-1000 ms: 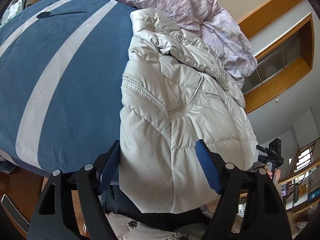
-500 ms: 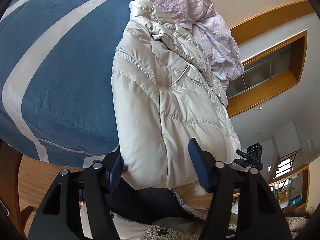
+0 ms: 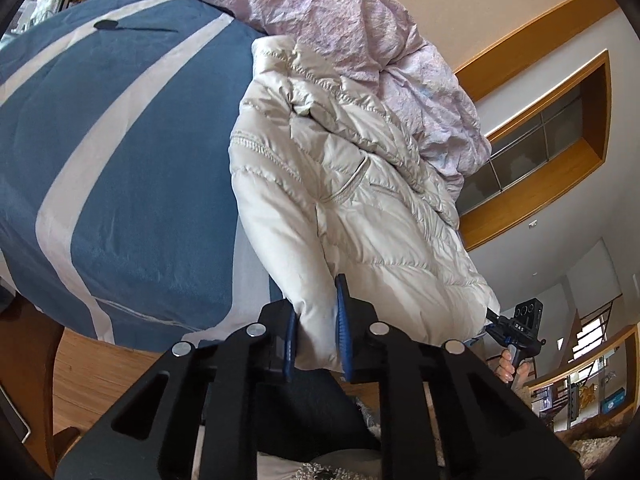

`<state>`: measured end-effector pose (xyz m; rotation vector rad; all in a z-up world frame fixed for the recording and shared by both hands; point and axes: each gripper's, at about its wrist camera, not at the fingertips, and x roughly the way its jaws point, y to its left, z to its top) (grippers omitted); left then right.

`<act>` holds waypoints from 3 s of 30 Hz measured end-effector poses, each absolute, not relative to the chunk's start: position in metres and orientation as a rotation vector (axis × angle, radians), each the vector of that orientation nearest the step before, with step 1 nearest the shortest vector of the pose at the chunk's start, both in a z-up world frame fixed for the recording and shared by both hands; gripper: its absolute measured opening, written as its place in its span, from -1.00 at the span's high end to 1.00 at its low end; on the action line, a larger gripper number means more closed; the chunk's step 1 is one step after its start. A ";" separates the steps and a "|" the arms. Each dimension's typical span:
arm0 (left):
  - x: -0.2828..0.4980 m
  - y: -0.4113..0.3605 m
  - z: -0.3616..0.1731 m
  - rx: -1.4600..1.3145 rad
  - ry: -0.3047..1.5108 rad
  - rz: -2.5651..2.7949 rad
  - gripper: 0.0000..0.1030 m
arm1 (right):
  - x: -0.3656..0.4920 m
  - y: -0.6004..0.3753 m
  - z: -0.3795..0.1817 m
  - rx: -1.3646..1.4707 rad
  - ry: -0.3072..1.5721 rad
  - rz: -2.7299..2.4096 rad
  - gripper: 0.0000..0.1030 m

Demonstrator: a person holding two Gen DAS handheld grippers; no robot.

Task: Fold large clothes
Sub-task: 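Lift the hem with both grippers and fold it toward the collar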

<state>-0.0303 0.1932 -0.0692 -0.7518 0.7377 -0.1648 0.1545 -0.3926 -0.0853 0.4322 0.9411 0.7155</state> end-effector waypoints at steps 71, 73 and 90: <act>0.350 0.296 -0.011 -0.711 0.522 0.158 0.06 | 0.527 -0.169 0.004 0.141 0.524 -0.030 -0.47; 0.344 0.298 -0.003 -0.726 0.476 0.160 -0.68 | 0.516 -0.172 0.015 0.156 0.473 -0.017 -0.48; 0.271 0.226 0.036 -0.432 0.447 0.191 -0.97 | 0.419 -0.180 0.022 0.002 0.515 0.145 -0.48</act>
